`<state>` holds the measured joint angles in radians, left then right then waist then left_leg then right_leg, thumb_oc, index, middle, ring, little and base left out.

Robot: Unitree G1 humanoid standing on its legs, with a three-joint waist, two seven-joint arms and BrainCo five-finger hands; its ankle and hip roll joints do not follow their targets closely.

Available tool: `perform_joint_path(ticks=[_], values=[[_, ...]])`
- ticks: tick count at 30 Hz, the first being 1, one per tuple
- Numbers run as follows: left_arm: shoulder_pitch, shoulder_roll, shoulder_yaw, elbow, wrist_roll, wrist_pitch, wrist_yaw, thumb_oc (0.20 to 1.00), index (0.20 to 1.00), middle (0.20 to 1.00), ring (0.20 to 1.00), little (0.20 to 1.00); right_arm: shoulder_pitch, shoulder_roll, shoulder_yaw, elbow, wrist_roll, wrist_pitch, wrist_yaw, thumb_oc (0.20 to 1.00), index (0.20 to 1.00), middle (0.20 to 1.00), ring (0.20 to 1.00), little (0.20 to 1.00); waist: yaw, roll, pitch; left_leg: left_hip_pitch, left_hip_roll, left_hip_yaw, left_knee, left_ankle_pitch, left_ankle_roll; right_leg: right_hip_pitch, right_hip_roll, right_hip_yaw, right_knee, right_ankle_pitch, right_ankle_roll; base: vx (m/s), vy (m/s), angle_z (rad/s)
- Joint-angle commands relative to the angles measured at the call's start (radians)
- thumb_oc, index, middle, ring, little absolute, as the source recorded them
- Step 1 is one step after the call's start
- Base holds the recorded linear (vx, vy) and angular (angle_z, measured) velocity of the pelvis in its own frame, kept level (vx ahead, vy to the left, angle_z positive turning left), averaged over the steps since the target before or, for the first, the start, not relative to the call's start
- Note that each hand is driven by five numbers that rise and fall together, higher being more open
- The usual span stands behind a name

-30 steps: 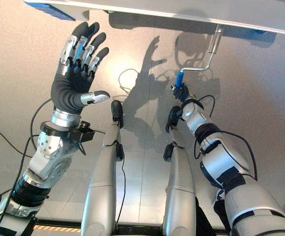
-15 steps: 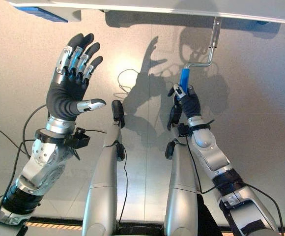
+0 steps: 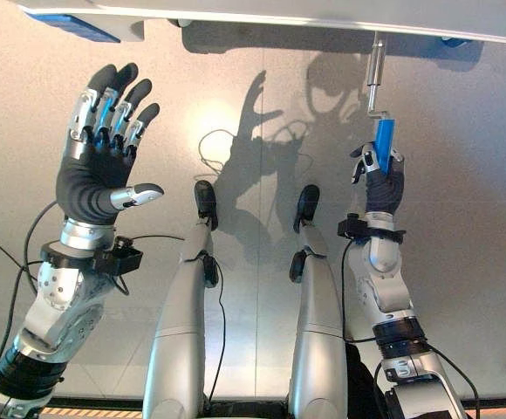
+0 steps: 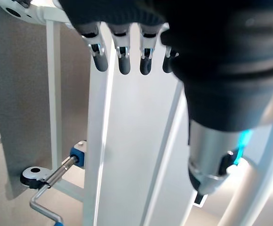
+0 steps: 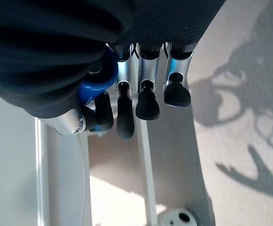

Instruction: Raise the hospital bed

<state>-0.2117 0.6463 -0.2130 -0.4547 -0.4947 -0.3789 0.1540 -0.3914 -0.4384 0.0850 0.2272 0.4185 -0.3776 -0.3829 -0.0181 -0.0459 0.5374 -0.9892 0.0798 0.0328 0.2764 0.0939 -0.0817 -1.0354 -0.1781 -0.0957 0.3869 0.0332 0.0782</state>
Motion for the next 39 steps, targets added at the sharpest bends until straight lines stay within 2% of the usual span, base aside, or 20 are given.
perform_joint_path(ticks=[1, 6, 12, 13, 15, 16, 18, 19, 21, 22, 23, 24, 25, 28, 30, 31, 34, 35, 38, 39], values=[[0.049, 0.007, 0.045, -0.143, -0.009, -0.046, -0.02, 1.0, 1.0, 1.0, 1.0, 1.0, -0.085, -0.119, -0.2, 0.056, 0.086, -0.053, -0.145, 0.2, 0.2, 0.2, 0.2, 0.2, -0.018, -0.009, -0.017, 0.026, -0.026, -0.003, 0.045, -0.087, 0.023, 0.06, 0.008, -0.002, -0.053, 0.022, 0.067, 0.01, -0.032, -0.02], [0.039, 0.032, 0.003, -0.138, -0.013, -0.045, -0.022, 1.0, 1.0, 1.0, 1.0, 1.0, -0.24, -0.267, -0.126, 0.5, 0.079, 0.063, -0.162, 0.2, 0.2, 0.2, 0.2, 0.2, 0.007, -0.002, -0.017, 0.025, -0.025, -0.007, 0.041, -0.084, 0.019, 0.059, 0.009, -0.015, -0.046, 0.016, 0.066, 0.0, 0.0, 0.0], [-0.004, 0.064, -0.052, -0.13, -0.023, -0.036, -0.029, 1.0, 1.0, 1.0, 1.0, 1.0, -0.426, -0.39, 0.057, 0.943, 0.142, 0.174, 0.028, 0.2, 0.2, 0.2, 0.2, 0.2, 0.028, 0.013, -0.017, 0.015, -0.02, -0.013, 0.035, -0.076, 0.011, 0.051, 0.006, -0.027, -0.043, 0.013, 0.065, 0.0, -0.001, 0.01], [-0.029, 0.076, -0.077, -0.113, -0.023, -0.033, -0.032, 1.0, 1.0, 1.0, 1.0, 1.0, -0.483, -0.413, 0.135, 1.06, 0.093, 0.225, 0.073, 0.2, 0.2, 0.2, 0.2, 0.2, 0.041, 0.025, -0.017, 0.013, -0.022, -0.015, 0.032, -0.074, 0.011, 0.047, 0.005, -0.033, -0.04, 0.013, 0.065, 0.0, 0.0, 0.0], [-0.046, 0.08, -0.094, -0.108, -0.022, -0.026, -0.035, 1.0, 1.0, 1.0, 1.0, 1.0, -0.511, -0.399, 0.193, 1.115, 0.049, 0.258, 0.111, 0.2, 0.2, 0.2, 0.2, 0.2, 0.052, 0.033, -0.017, 0.034, -0.022, -0.025, 0.038, -0.097, 0.007, 0.064, 0.006, -0.029, -0.028, -0.009, 0.072, 0.04, -0.012, 0.04], [-0.06, 0.075, -0.096, -0.107, -0.023, -0.025, -0.039, 1.0, 1.0, 1.0, 1.0, 1.0, -0.526, -0.394, 0.209, 1.139, 0.025, 0.273, 0.126, 0.2, 0.2, 0.2, 0.2, 0.2, 0.057, 0.036, -0.017, 0.012, -0.022, -0.016, 0.035, -0.076, 0.013, 0.046, 0.005, -0.039, -0.034, 0.008, 0.065, 0.06, -0.016, 0.06], [-0.074, 0.065, -0.109, -0.099, -0.023, -0.024, -0.044, 1.0, 1.0, 1.0, 1.0, 1.0, -0.564, -0.367, 0.298, 1.176, -0.082, 0.304, 0.15, 0.2, 0.2, 0.2, 0.2, 0.2, 0.072, 0.05, -0.017, 0.034, -0.025, -0.03, 0.045, -0.105, 0.009, 0.066, 0.008, -0.034, -0.022, -0.019, 0.072, 0.0, 0.0, 0.0], [-0.089, 0.062, -0.105, -0.101, -0.021, -0.022, -0.047, 1.0, 1.0, 1.0, 1.0, 1.0, -0.582, -0.344, 0.332, 1.174, -0.135, 0.318, 0.167, 0.2, 0.2, 0.2, 0.2, 0.2, 0.077, 0.053, -0.017, 0.002, -0.025, -0.021, 0.041, -0.075, 0.017, 0.039, 0.005, -0.047, -0.03, 0.006, 0.063, 0.0, 0.0, 0.0], [-0.095, 0.036, -0.114, -0.092, -0.02, -0.016, -0.049, 1.0, 1.0, 1.0, 1.0, 1.0, -0.58, -0.302, 0.359, 1.187, -0.181, 0.33, 0.175, 0.2, 0.2, 0.2, 0.2, 0.2, 0.086, 0.063, -0.017, 0.025, -0.028, -0.033, 0.048, -0.104, 0.013, 0.056, 0.007, -0.036, -0.012, -0.023, 0.07, 0.0, 0.0, 0.0], [-0.11, 0.024, -0.116, -0.089, -0.019, -0.016, -0.05, 1.0, 1.0, 1.0, 1.0, 1.0, -0.595, -0.273, 0.367, 1.18, -0.198, 0.338, 0.174, 0.2, 0.2, 0.2, 0.2, 0.2, 0.088, 0.067, -0.017, -0.005, -0.029, -0.024, 0.045, -0.075, 0.021, 0.03, 0.005, -0.048, -0.019, 0.001, 0.061, 0.06, -0.008, 0.0], [-0.109, 0.009, -0.124, -0.084, -0.02, -0.009, -0.05, 1.0, 1.0, 1.0, 1.0, 1.0, -0.589, -0.231, 0.379, 1.18, -0.216, 0.343, 0.175, 0.2, 0.2, 0.2, 0.2, 0.2, 0.096, 0.074, -0.017, 0.021, -0.03, -0.035, 0.051, -0.104, 0.016, 0.051, 0.007, -0.037, -0.005, -0.028, 0.069, -0.04, 0.002, 0.01], [-0.129, 0.0, -0.126, -0.08, -0.017, -0.008, -0.047, 1.0, 1.0, 1.0, 1.0, 1.0, -0.601, -0.201, 0.385, 1.178, -0.237, 0.351, 0.176, 0.2, 0.2, 0.2, 0.2, 0.2, 0.099, 0.078, -0.017, -0.011, -0.031, -0.027, 0.048, -0.074, 0.023, 0.025, 0.005, -0.048, -0.013, -0.002, 0.059, 0.06, 0.005, 0.01], [-0.127, -0.011, -0.133, -0.077, -0.018, -0.003, -0.045, 1.0, 1.0, 1.0, 1.0, 1.0, -0.594, -0.169, 0.4, 1.179, -0.261, 0.36, 0.179, 0.2, 0.2, 0.2, 0.2, 0.2, 0.105, 0.082, -0.017, 0.014, -0.033, -0.036, 0.056, -0.103, 0.018, 0.046, 0.006, -0.04, 0.002, -0.03, 0.068, -0.05, 0.0, 0.01], [-0.146, -0.031, -0.128, -0.077, -0.02, 0.005, -0.044, 1.0, 1.0, 1.0, 1.0, 1.0, -0.628, -0.094, 0.427, 1.167, -0.313, 0.375, 0.18, 0.2, 0.2, 0.2, 0.2, 0.2, 0.108, 0.087, -0.017, -0.022, -0.036, -0.03, 0.049, -0.07, 0.026, 0.016, 0.004, -0.052, -0.012, -0.001, 0.058, 0.0, 0.002, -0.02], [-0.138, -0.065, -0.138, -0.063, -0.023, 0.018, -0.034, 1.0, 1.0, 1.0, 1.0, 1.0, -0.626, 0.03, 0.466, 1.143, -0.364, 0.386, 0.195, 0.2, 0.2, 0.2, 0.2, 0.2, 0.12, 0.098, -0.017, 0.007, -0.037, -0.038, 0.055, -0.102, 0.022, 0.04, 0.005, -0.045, 0.007, -0.033, 0.065, 0.03, 0.018, -0.05], [-0.154, -0.069, -0.13, -0.061, -0.022, 0.021, -0.028, 1.0, 1.0, 1.0, 1.0, 1.0, -0.648, 0.055, 0.47, 1.131, -0.372, 0.389, 0.192, 0.2, 0.2, 0.2, 0.2, 0.2, 0.118, 0.097, -0.017, -0.027, -0.038, -0.031, 0.049, -0.069, 0.029, 0.011, 0.003, -0.054, -0.006, -0.003, 0.056, -0.04, 0.012, -0.04], [-0.141, -0.083, -0.135, -0.061, -0.018, 0.025, -0.01, 1.0, 1.0, 1.0, 1.0, 1.0, -0.643, 0.173, 0.549, 1.05, -0.45, 0.382, 0.181, 0.2, 0.2, 0.2, 0.2, 0.2, 0.124, 0.097, -0.017, 0.003, -0.04, -0.04, 0.055, -0.102, 0.023, 0.037, 0.003, -0.044, 0.006, -0.032, 0.067, 0.02, 0.002, 0.0], [-0.152, -0.086, -0.129, -0.063, -0.017, 0.025, -0.004, 1.0, 1.0, 1.0, 1.0, 1.0, -0.653, 0.208, 0.577, 1.015, -0.48, 0.379, 0.184, 0.2, 0.2, 0.2, 0.2, 0.2, 0.124, 0.096, -0.017, -0.029, -0.039, -0.032, 0.051, -0.071, 0.029, 0.011, 0.001, -0.055, -0.006, -0.003, 0.058, -0.05, 0.016, -0.01], [-0.132, -0.084, -0.128, -0.063, -0.014, 0.021, 0.006, 1.0, 1.0, 1.0, 1.0, 1.0, -0.641, 0.303, 0.645, 0.939, -0.548, 0.372, 0.201, 0.2, 0.2, 0.2, 0.2, 0.2, 0.127, 0.091, -0.017, -0.002, -0.041, -0.042, 0.057, -0.102, 0.023, 0.036, 0.001, -0.046, 0.005, -0.03, 0.068, 0.02, 0.006, -0.01], [-0.138, -0.083, -0.119, -0.066, -0.014, 0.019, 0.008, 1.0, 1.0, 1.0, 1.0, 1.0, -0.654, 0.314, 0.641, 0.93, -0.543, 0.371, 0.199, 0.2, 0.2, 0.2, 0.2, 0.2, 0.124, 0.089, -0.017, -0.032, -0.04, -0.034, 0.049, -0.071, 0.029, 0.01, -0.001, -0.056, -0.009, -0.001, 0.059, 0.0, 0.0, 0.0]])
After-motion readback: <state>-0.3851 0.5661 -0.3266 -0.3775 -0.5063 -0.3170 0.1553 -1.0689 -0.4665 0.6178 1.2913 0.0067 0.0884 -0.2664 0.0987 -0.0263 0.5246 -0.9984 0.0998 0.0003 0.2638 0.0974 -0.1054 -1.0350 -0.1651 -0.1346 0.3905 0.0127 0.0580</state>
